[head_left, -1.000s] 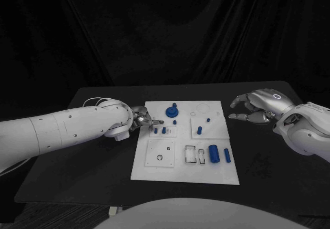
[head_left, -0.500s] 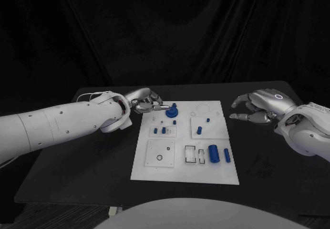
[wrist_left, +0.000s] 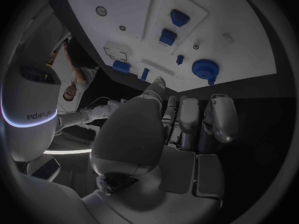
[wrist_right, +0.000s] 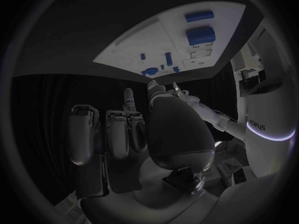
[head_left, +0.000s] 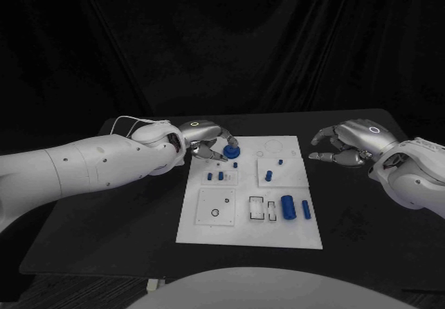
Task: Assemble the parts on the task board
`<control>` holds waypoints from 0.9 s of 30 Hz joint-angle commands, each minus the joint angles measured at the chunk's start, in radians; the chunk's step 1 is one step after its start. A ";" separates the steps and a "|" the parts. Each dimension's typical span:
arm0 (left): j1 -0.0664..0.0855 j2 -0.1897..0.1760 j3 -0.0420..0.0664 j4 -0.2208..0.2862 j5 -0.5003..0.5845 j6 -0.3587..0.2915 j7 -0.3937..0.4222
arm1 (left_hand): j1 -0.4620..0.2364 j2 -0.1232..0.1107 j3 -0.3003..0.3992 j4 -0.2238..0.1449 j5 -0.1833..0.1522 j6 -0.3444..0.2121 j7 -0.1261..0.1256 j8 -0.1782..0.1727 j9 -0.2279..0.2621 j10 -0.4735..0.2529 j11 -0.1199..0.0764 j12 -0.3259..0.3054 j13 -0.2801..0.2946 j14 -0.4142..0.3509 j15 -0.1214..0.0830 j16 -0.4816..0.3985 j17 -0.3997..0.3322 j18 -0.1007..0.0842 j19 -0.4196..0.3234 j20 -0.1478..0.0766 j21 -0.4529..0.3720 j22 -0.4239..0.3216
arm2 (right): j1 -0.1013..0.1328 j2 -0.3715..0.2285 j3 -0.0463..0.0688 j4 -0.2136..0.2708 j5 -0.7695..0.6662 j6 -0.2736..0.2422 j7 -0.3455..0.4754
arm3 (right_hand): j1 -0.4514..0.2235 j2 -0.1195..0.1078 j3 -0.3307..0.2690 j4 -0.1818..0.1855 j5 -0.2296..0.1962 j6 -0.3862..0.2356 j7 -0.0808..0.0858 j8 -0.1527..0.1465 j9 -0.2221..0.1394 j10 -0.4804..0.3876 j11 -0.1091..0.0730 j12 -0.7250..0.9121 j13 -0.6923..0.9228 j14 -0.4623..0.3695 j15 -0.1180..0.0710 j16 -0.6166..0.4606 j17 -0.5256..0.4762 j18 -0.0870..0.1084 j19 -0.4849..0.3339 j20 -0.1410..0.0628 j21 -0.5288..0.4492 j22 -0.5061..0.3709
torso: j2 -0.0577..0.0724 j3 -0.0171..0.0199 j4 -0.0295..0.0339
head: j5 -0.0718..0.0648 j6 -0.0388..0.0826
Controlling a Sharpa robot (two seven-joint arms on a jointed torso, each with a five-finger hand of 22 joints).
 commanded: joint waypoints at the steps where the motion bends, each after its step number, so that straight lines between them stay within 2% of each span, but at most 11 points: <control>1: -0.004 0.023 0.001 -0.020 -0.163 -0.022 0.008 | -0.014 -0.010 0.010 -0.003 -0.015 0.003 -0.001 0.000 -0.036 0.004 -0.010 -0.015 -0.036 -0.018 -0.008 -0.025 -0.037 0.010 -0.014 -0.006 -0.035 0.144 | -0.002 0.002 0.001 -0.002 -0.003 -0.018 0.006 | -0.001 0.004 -0.007 0.003 0.002 0.007 0.000 -0.003 -0.002 0.107 0.003 0.003 0.263 0.096 0.007 -0.004 0.227 -0.006 0.043 0.008 -0.006 0.219 | 0.003 -0.0022 0.0013 | 0.003 0.000; 3: -0.008 0.042 0.001 -0.036 -0.188 -0.019 -0.002 | -0.025 -0.019 0.016 -0.006 -0.014 0.054 0.034 0.012 -0.060 0.030 -0.029 -0.012 -0.061 -0.006 -0.023 -0.021 -0.040 0.007 0.002 -0.013 -0.027 0.147 | -0.002 0.004 0.001 -0.003 0.001 -0.019 0.009 | -0.001 0.004 -0.007 0.003 0.002 0.007 0.000 -0.003 -0.002 0.107 0.003 0.003 0.263 0.096 0.007 -0.004 0.227 -0.006 0.043 0.008 -0.006 0.219 | 0.002 -0.0027 0.0012 | 0.003 0.000; 5: -0.013 0.063 0.001 -0.054 -0.206 -0.014 -0.012 | -0.028 -0.025 0.027 -0.009 -0.001 0.099 0.038 0.016 -0.082 0.057 -0.029 -0.004 -0.076 -0.001 -0.024 -0.020 -0.047 0.006 0.009 -0.018 -0.028 0.149 | -0.002 0.005 0.001 -0.003 0.005 -0.020 0.011 | -0.001 0.004 -0.007 0.003 0.002 0.007 0.000 -0.003 -0.002 0.107 0.003 0.003 0.263 0.096 0.007 -0.004 0.228 -0.006 0.043 0.008 -0.005 0.219 | 0.002 -0.0034 0.0015 | 0.000 0.000; 7: -0.018 0.079 0.001 -0.069 -0.217 -0.007 -0.020 | -0.025 -0.028 0.034 -0.014 0.015 0.107 0.037 0.012 -0.093 0.070 -0.029 0.000 -0.081 0.003 -0.024 -0.016 -0.045 0.005 0.014 -0.019 -0.026 0.150 | -0.002 0.005 0.001 -0.003 0.008 -0.020 0.013 | -0.001 0.004 -0.007 0.003 0.002 0.007 0.000 -0.003 -0.002 0.107 0.003 0.003 0.263 0.096 0.007 -0.003 0.228 -0.006 0.042 0.008 -0.006 0.219 | 0.001 -0.0036 0.0007 | -0.003 0.000; 8: -0.020 0.089 0.001 -0.078 -0.221 -0.001 -0.025 | -0.019 -0.033 0.042 -0.021 0.044 0.107 0.029 0.007 -0.102 0.076 -0.026 0.001 -0.086 0.003 -0.022 -0.015 -0.048 0.004 0.017 -0.020 -0.024 0.152 | -0.002 0.006 0.001 -0.003 0.009 -0.020 0.013 | -0.001 0.004 -0.007 0.003 0.002 0.007 0.000 -0.003 -0.002 0.107 0.003 0.003 0.263 0.096 0.007 -0.003 0.228 -0.006 0.042 0.008 -0.006 0.219 | 0.001 -0.0030 0.0002 | -0.005 0.000; 9: -0.022 0.098 0.001 -0.086 -0.225 0.005 -0.030 | -0.019 -0.034 0.061 -0.026 0.076 0.117 0.036 0.004 -0.119 0.100 -0.026 0.006 -0.096 0.005 -0.023 -0.014 -0.052 0.003 0.021 -0.022 -0.024 0.154 | -0.002 0.005 0.001 -0.003 0.010 -0.020 0.013 | -0.001 0.004 -0.007 0.003 0.002 0.008 0.000 -0.003 -0.002 0.107 0.003 0.003 0.263 0.096 0.007 -0.004 0.228 -0.006 0.043 0.008 -0.006 0.219 | 0.001 -0.0025 -0.0002 | -0.007 0.000; 11: -0.026 0.113 0.001 -0.100 -0.230 0.015 -0.037 | -0.021 -0.037 0.063 -0.026 0.076 0.119 0.041 0.004 -0.123 0.102 -0.025 0.006 -0.099 0.003 -0.022 -0.015 -0.055 0.003 0.021 -0.023 -0.025 0.154 | -0.002 0.005 0.001 -0.002 0.011 -0.019 0.013 | -0.001 0.004 -0.007 0.002 0.002 0.008 0.000 -0.003 -0.002 0.107 0.003 0.003 0.263 0.096 0.007 -0.004 0.228 -0.006 0.043 0.008 -0.006 0.219 | 0.001 -0.0021 0.0004 | -0.012 0.000; 15: -0.031 0.136 0.001 -0.122 -0.234 0.030 -0.046 | -0.023 -0.045 0.093 -0.033 0.107 0.127 0.044 0.002 -0.146 0.131 -0.019 0.006 -0.115 0.004 -0.019 -0.014 -0.062 0.002 0.027 -0.023 -0.023 0.157 | -0.002 0.004 0.001 -0.002 0.012 -0.019 0.014 | 0.000 0.005 -0.007 0.002 0.003 0.009 0.000 -0.002 -0.002 0.107 0.002 0.003 0.263 0.096 0.007 -0.004 0.227 -0.006 0.043 0.008 -0.006 0.219 | 0.001 -0.0018 0.0004 | -0.009 0.000; 21: -0.035 0.157 0.001 -0.140 -0.237 0.036 -0.047 | -0.031 -0.061 0.143 -0.038 0.118 0.145 0.029 0.006 -0.170 0.192 -0.017 0.012 -0.131 0.008 -0.016 -0.007 -0.066 0.001 0.033 -0.023 -0.022 0.159 | -0.002 0.004 0.001 -0.002 0.012 -0.019 0.014 | 0.002 0.005 -0.007 0.001 0.003 0.010 0.000 -0.002 -0.002 0.107 0.002 0.003 0.263 0.096 0.007 -0.003 0.228 -0.006 0.043 0.008 -0.006 0.219 | 0.002 -0.0031 -0.0011 | -0.008 0.000; 23: -0.036 0.164 0.001 -0.147 -0.237 0.036 -0.046 | -0.031 -0.066 0.157 -0.040 0.125 0.148 0.028 0.006 -0.174 0.206 -0.022 0.015 -0.131 0.011 -0.019 -0.002 -0.062 0.000 0.035 -0.024 -0.020 0.160 | -0.002 0.004 0.001 -0.002 0.012 -0.019 0.014 | 0.002 0.005 -0.007 0.001 0.003 0.010 0.000 -0.002 -0.002 0.107 0.002 0.003 0.263 0.096 0.007 -0.003 0.228 -0.006 0.043 0.008 -0.006 0.219 | 0.002 -0.0028 -0.0010 | -0.008 0.000; 27: -0.038 0.174 0.002 -0.160 -0.237 0.041 -0.050 | -0.033 -0.077 0.182 -0.045 0.136 0.147 0.019 0.004 -0.183 0.223 -0.015 0.018 -0.129 0.010 -0.015 0.001 -0.064 0.000 0.037 -0.024 -0.019 0.161 | -0.002 0.004 0.001 -0.001 0.013 -0.018 0.013 | 0.005 0.006 -0.006 -0.001 0.007 0.011 -0.001 -0.002 -0.002 0.107 0.002 0.003 0.263 0.096 0.007 -0.004 0.227 -0.006 0.043 0.008 -0.006 0.219 | 0.002 -0.0018 0.0002 | -0.010 0.000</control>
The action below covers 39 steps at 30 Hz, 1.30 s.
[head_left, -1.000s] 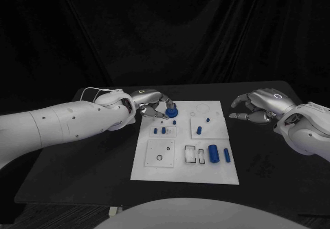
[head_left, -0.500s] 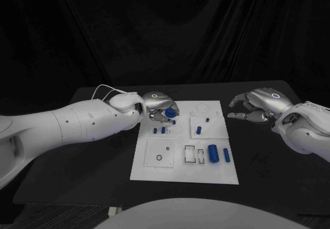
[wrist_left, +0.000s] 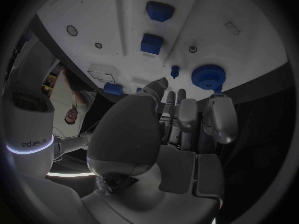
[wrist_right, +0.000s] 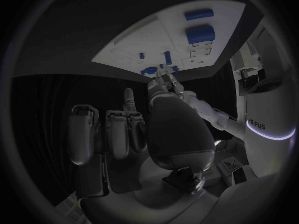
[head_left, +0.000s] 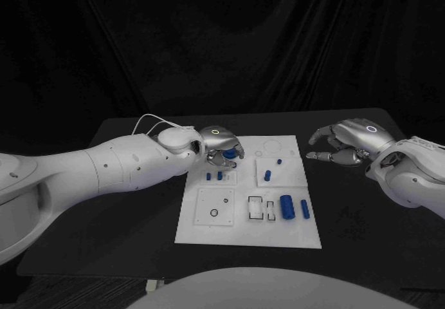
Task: Assemble the parts on the task board
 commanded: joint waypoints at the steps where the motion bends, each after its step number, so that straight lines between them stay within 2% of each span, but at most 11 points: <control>1: -0.003 0.007 0.001 -0.008 -0.011 0.017 -0.006 | -0.002 -0.014 0.010 0.000 0.002 0.000 -0.008 -0.004 -0.003 0.011 0.000 0.006 0.002 0.002 0.002 0.003 -0.002 0.000 0.005 -0.001 0.000 0.161 | -0.002 -0.001 0.001 0.002 0.000 -0.013 0.002 | 0.005 0.006 -0.003 -0.004 0.007 0.007 0.003 -0.002 -0.002 0.107 0.002 0.003 0.263 0.096 0.007 -0.004 0.227 -0.006 0.043 0.008 -0.006 0.219 | 0.000 0.0005 0.0006 | -0.003 0.000; 3: -0.005 0.011 0.001 -0.015 -0.012 0.023 -0.010 | -0.007 -0.018 0.015 0.000 -0.005 -0.001 -0.010 -0.004 -0.006 0.016 0.002 0.008 0.004 0.001 0.004 0.004 -0.003 0.000 0.005 -0.001 0.001 0.161 | -0.002 -0.001 0.001 0.002 0.000 -0.013 0.002 | 0.005 0.006 -0.003 -0.004 0.007 0.007 0.003 -0.002 -0.002 0.107 0.002 0.003 0.263 0.096 0.007 -0.004 0.227 -0.006 0.043 0.008 -0.006 0.219 | -0.001 0.0007 0.0003 | -0.002 0.000; 7: -0.009 0.016 0.001 -0.024 -0.012 0.028 -0.014 | -0.020 -0.026 0.028 0.001 -0.043 -0.004 -0.014 -0.004 -0.013 0.037 0.005 0.026 0.018 0.001 0.007 0.008 -0.003 0.000 0.006 0.001 0.001 0.161 | -0.002 -0.001 0.001 0.002 0.000 -0.013 0.001 | 0.006 0.006 -0.003 -0.004 0.009 0.008 0.003 -0.002 -0.002 0.107 0.002 0.003 0.263 0.096 0.006 -0.004 0.227 -0.006 0.043 0.008 -0.006 0.219 | -0.001 0.0011 0.0005 | -0.003 0.000; 10: -0.014 0.020 0.001 -0.031 -0.012 0.030 -0.016 | -0.022 -0.029 0.034 -0.003 -0.050 -0.005 -0.015 -0.004 -0.016 0.046 0.003 0.042 0.029 0.001 0.008 0.010 -0.003 0.000 0.006 0.002 0.001 0.162 | -0.002 -0.001 0.001 0.002 0.000 -0.013 0.001 | 0.006 0.006 -0.003 -0.004 0.009 0.008 0.003 -0.002 -0.002 0.107 0.002 0.003 0.263 0.096 0.006 -0.004 0.227 -0.006 0.043 0.008 -0.006 0.219 | -0.002 0.0010 0.0006 | -0.002 0.000; 22: -0.024 0.036 0.001 -0.059 -0.012 0.033 -0.016 | -0.028 -0.030 0.046 -0.009 -0.051 0.013 -0.007 0.006 -0.019 0.050 -0.001 0.074 0.060 0.000 0.007 0.013 -0.006 0.000 0.007 0.003 0.003 0.162 | -0.002 0.000 0.001 0.002 0.000 -0.011 0.000 | 0.006 0.006 -0.003 -0.004 0.009 0.008 0.003 -0.002 -0.002 0.107 0.002 0.003 0.263 0.096 0.006 -0.004 0.227 -0.006 0.043 0.008 -0.006 0.219 | -0.001 0.0008 0.0008 | -0.001 0.000; 25: -0.026 0.040 0.001 -0.068 -0.012 0.026 -0.010 | -0.027 -0.026 0.056 -0.014 -0.044 0.036 0.004 0.018 -0.015 0.052 -0.008 0.088 0.074 0.001 0.003 0.015 -0.008 -0.001 0.009 0.001 0.007 0.163 | -0.002 0.001 0.001 0.002 0.000 -0.011 0.000 | 0.006 0.006 -0.003 -0.004 0.009 0.008 0.003 -0.002 -0.002 0.107 0.002 0.003 0.263 0.096 0.006 -0.004 0.227 -0.006 0.043 0.008 -0.006 0.219 | -0.001 0.0007 0.0012 | -0.001 0.000; 39: -0.038 0.065 0.001 -0.098 -0.012 0.018 0.005 | -0.024 -0.016 0.080 -0.026 -0.022 0.075 0.015 0.044 -0.006 0.058 -0.017 0.097 0.084 0.000 -0.002 0.014 -0.015 -0.002 0.012 -0.003 0.012 0.165 | -0.002 0.000 0.001 0.004 0.000 -0.011 0.000 | 0.007 0.007 -0.004 -0.005 0.011 0.008 0.003 -0.003 -0.002 0.107 0.002 0.003 0.263 0.096 0.006 -0.005 0.226 -0.006 0.042 0.008 -0.007 0.218 | -0.001 0.0009 0.0005 | -0.003 0.000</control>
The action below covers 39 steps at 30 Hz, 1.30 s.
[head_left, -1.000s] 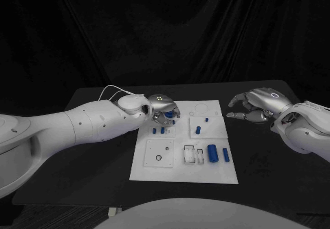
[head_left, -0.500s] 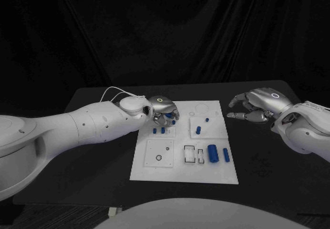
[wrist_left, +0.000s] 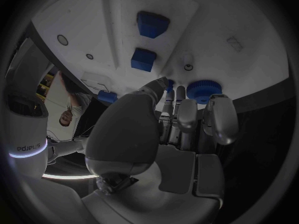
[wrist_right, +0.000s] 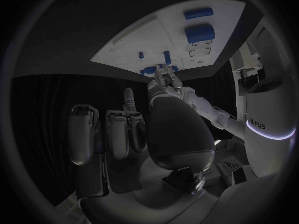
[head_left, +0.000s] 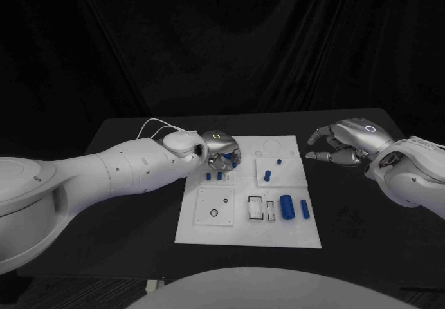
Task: Assemble the parts on the task board
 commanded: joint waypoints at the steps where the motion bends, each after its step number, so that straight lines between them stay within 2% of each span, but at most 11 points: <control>1: -0.004 0.008 0.001 -0.005 -0.001 -0.007 0.021 | -0.001 0.009 0.008 -0.003 0.002 0.014 0.001 0.009 0.003 0.009 -0.006 0.005 0.002 0.000 -0.002 0.002 -0.003 -0.002 0.005 -0.003 0.007 0.165 | -0.002 -0.001 0.001 0.003 -0.002 -0.011 -0.001 | 0.007 0.007 -0.004 -0.005 0.006 0.005 -0.001 -0.003 -0.002 0.106 0.002 0.003 0.263 0.096 0.006 -0.005 0.226 -0.005 0.042 0.008 -0.006 0.219 | 0.000 0.0002 -0.0004 | -0.001 0.000; 9: -0.012 0.022 0.001 -0.022 -0.001 -0.023 0.030 | -0.001 0.013 0.020 -0.011 0.004 0.031 0.001 0.021 0.009 0.040 -0.012 0.009 0.001 0.003 -0.004 0.004 -0.004 -0.003 0.008 -0.004 0.011 0.166 | -0.002 -0.001 0.001 0.004 -0.002 -0.010 -0.002 | 0.007 0.007 -0.004 -0.005 0.006 0.005 -0.001 -0.003 -0.002 0.106 0.002 0.003 0.263 0.096 0.006 -0.005 0.226 -0.005 0.042 0.008 -0.006 0.219 | 0.000 0.0000 -0.0007 | -0.002 0.000; 15: -0.016 0.024 0.001 -0.027 -0.001 -0.042 0.035 | 0.020 0.023 0.037 -0.032 0.007 0.052 0.005 0.033 0.016 0.069 -0.013 0.014 0.000 0.007 -0.005 0.006 -0.005 -0.005 0.015 -0.006 0.023 0.170 | -0.002 -0.002 0.001 0.005 -0.002 -0.009 -0.002 | 0.008 0.007 -0.004 -0.005 0.007 0.005 -0.001 -0.003 -0.002 0.106 0.003 0.003 0.263 0.095 0.006 -0.006 0.224 -0.005 0.042 0.008 -0.008 0.218 | 0.001 0.0000 -0.0005 | -0.003 0.000; 19: -0.017 0.019 0.001 -0.024 -0.001 -0.062 0.036 | 0.040 0.029 0.046 -0.055 0.008 0.075 0.010 0.045 0.021 0.120 -0.015 0.025 0.004 0.019 -0.005 0.009 -0.004 -0.009 0.025 -0.008 0.041 0.174 | -0.002 -0.003 0.001 0.005 -0.002 -0.009 -0.002 | 0.008 0.007 -0.004 -0.005 0.007 0.005 -0.001 -0.003 -0.002 0.106 0.003 0.003 0.263 0.095 0.006 -0.006 0.224 -0.005 0.042 0.008 -0.008 0.218 | 0.000 -0.0001 -0.0001 | -0.004 0.000; 25: -0.018 0.003 0.001 -0.010 -0.001 -0.091 0.038 | 0.046 0.029 0.047 -0.066 -0.007 0.083 0.015 0.046 0.022 0.139 -0.013 0.022 0.005 0.021 -0.006 0.004 -0.014 -0.009 0.027 -0.009 0.044 0.175 | -0.002 -0.003 0.001 0.005 -0.002 -0.008 -0.001 | 0.008 0.007 -0.004 -0.005 0.007 0.005 -0.001 -0.003 -0.002 0.106 0.003 0.003 0.263 0.095 0.006 -0.006 0.224 -0.005 0.042 0.008 -0.008 0.218 | 0.000 0.0001 -0.0005 | -0.005 0.000; 30: -0.018 -0.037 0.001 0.042 -0.001 -0.144 0.041 | 0.047 0.023 0.045 -0.071 -0.022 0.076 0.017 0.035 0.017 0.157 -0.012 0.014 0.001 0.030 -0.007 0.002 -0.017 -0.010 0.031 -0.010 0.050 0.176 | -0.002 -0.005 0.001 0.007 -0.002 -0.008 -0.001 | 0.009 0.008 -0.003 -0.005 0.007 0.006 -0.001 -0.003 -0.002 0.106 0.003 0.003 0.263 0.095 0.006 -0.006 0.224 -0.005 0.042 0.008 -0.007 0.219 | -0.001 0.0001 0.0004 | -0.003 0.000; 34: -0.006 -0.079 0.002 0.102 -0.001 -0.185 0.039 | 0.045 0.020 0.044 -0.071 -0.027 0.077 0.018 0.031 0.015 0.162 -0.011 0.007 -0.002 0.032 -0.010 -0.001 -0.020 -0.010 0.030 -0.011 0.047 0.175 | -0.002 -0.005 0.001 0.007 -0.002 -0.005 -0.002 | 0.009 0.008 -0.003 -0.006 0.008 0.006 -0.001 -0.003 -0.002 0.106 0.003 0.003 0.263 0.095 0.006 -0.006 0.224 -0.005 0.041 0.008 -0.008 0.218 | -0.001 0.0001 0.0007 | -0.001 0.000; 39: 0.026 -0.122 0.002 0.158 -0.001 -0.188 0.035 | 0.038 0.018 0.047 -0.066 -0.037 0.071 0.015 0.018 0.010 0.146 -0.011 -0.027 -0.015 0.018 -0.012 -0.027 -0.057 -0.004 0.017 -0.012 0.020 0.167 | -0.002 -0.003 0.001 0.006 -0.002 -0.004 -0.002 | 0.010 0.008 -0.003 -0.006 0.008 0.006 -0.001 -0.003 -0.002 0.106 0.003 0.003 0.263 0.095 0.006 -0.007 0.223 -0.005 0.041 0.008 -0.009 0.218 | 0.001 -0.0001 0.0009 | 0.003 0.000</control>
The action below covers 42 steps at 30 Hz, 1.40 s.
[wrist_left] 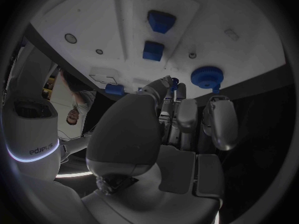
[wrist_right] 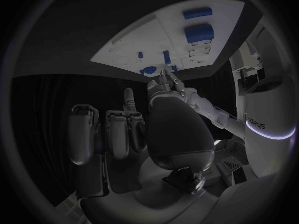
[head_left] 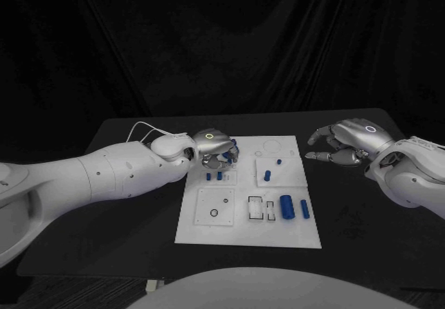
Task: Assemble the parts on the task board
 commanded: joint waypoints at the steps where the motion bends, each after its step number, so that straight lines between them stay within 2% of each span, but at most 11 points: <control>1: 0.020 -0.022 0.002 0.032 0.000 -0.045 0.011 | -0.004 -0.006 0.003 0.001 -0.009 -0.010 0.000 -0.006 -0.002 0.014 -0.025 -0.013 -0.007 -0.005 -0.003 -0.008 -0.009 -0.004 -0.009 0.000 -0.008 0.167 | -0.002 0.000 0.001 0.001 -0.002 -0.004 -0.002 | 0.006 0.004 -0.001 -0.004 0.004 0.006 -0.001 -0.003 -0.001 0.106 0.003 0.003 0.263 0.095 0.006 -0.007 0.223 -0.005 0.041 0.008 -0.006 0.217 | 0.002 0.0001 -0.0002 | 0.003 0.000; 6: 0.034 -0.060 0.002 0.064 0.000 -0.020 0.012 | -0.012 -0.004 0.000 0.009 -0.031 -0.004 -0.003 -0.007 -0.002 0.017 -0.028 -0.024 -0.010 -0.010 -0.003 -0.017 -0.021 -0.002 -0.015 0.000 -0.021 0.164 | -0.002 0.002 0.001 0.000 -0.002 -0.001 -0.003 | 0.006 0.004 -0.001 -0.004 0.004 0.006 -0.001 -0.003 -0.001 0.106 0.003 0.003 0.263 0.095 0.006 -0.007 0.223 -0.005 0.041 0.008 -0.006 0.217 | -0.001 0.0010 0.0004 | -0.003 0.000; 11: 0.038 -0.081 0.002 0.070 0.000 0.011 0.013 | -0.016 -0.003 -0.003 0.016 -0.051 -0.002 -0.005 -0.009 -0.002 0.016 -0.029 -0.034 -0.013 -0.021 -0.002 -0.030 -0.039 0.001 -0.024 0.001 -0.038 0.160 | -0.002 0.002 0.001 -0.001 -0.002 0.003 -0.004 | 0.008 0.004 -0.001 -0.005 0.004 0.006 -0.001 -0.003 -0.002 0.106 0.004 0.003 0.263 0.095 0.006 -0.007 0.223 -0.005 0.041 0.008 -0.007 0.217 | -0.002 0.0017 0.0006 | -0.003 0.000; 17: 0.039 -0.099 0.002 0.069 0.000 0.038 0.008 | -0.019 -0.003 -0.007 0.023 -0.065 -0.002 -0.005 -0.011 -0.003 0.016 -0.030 -0.042 -0.015 -0.026 -0.002 -0.036 -0.046 0.003 -0.029 0.002 -0.047 0.157 | -0.003 0.005 0.001 -0.004 -0.002 0.007 -0.004 | 0.009 0.004 -0.001 -0.005 0.004 0.005 -0.001 -0.004 -0.002 0.106 0.003 0.003 0.263 0.095 0.006 -0.007 0.223 -0.004 0.040 0.008 -0.008 0.217 | -0.001 0.0003 0.0004 | 0.004 0.000; 29: 0.036 -0.099 0.001 0.051 0.000 0.069 -0.006 | -0.022 -0.004 -0.009 0.027 -0.071 -0.001 -0.005 -0.011 -0.003 0.016 -0.029 -0.046 -0.017 -0.027 -0.002 -0.038 -0.049 0.003 -0.029 0.003 -0.048 0.158 | -0.006 0.006 0.001 -0.005 -0.002 0.010 -0.002 | 0.012 0.005 0.000 -0.007 0.004 0.005 -0.001 -0.004 -0.002 0.106 0.003 0.003 0.263 0.095 0.006 -0.007 0.223 -0.004 0.040 0.008 -0.009 0.216 | -0.001 0.0005 0.0008 | 0.004 0.000; 38: 0.030 -0.087 0.001 0.028 0.000 0.082 -0.008 | -0.021 -0.005 -0.009 0.027 -0.072 -0.002 -0.005 -0.012 -0.003 0.015 -0.029 -0.048 -0.018 -0.028 -0.001 -0.039 -0.050 0.003 -0.029 0.003 -0.048 0.157 | -0.007 0.007 0.001 -0.005 -0.002 0.011 -0.002 | 0.014 0.005 0.000 -0.008 0.004 0.005 -0.001 -0.004 -0.002 0.106 0.003 0.003 0.263 0.095 0.006 -0.007 0.223 -0.004 0.040 0.008 -0.009 0.216 | -0.001 -0.0011 0.0002 | 0.003 0.000; 42: 0.027 -0.081 0.001 0.019 0.000 0.087 -0.008 | -0.021 -0.005 -0.009 0.027 -0.072 -0.002 -0.006 -0.012 -0.003 0.014 -0.029 -0.049 -0.018 -0.028 -0.001 -0.039 -0.051 0.003 -0.030 0.003 -0.049 0.157 | -0.007 0.007 0.001 -0.005 -0.002 0.011 -0.002 | 0.014 0.005 0.000 -0.008 0.004 0.005 -0.001 -0.004 -0.002 0.106 0.003 0.003 0.263 0.095 0.006 -0.007 0.223 -0.004 0.040 0.008 -0.009 0.216 | -0.001 0.0001 0.0003 | 0.003 0.000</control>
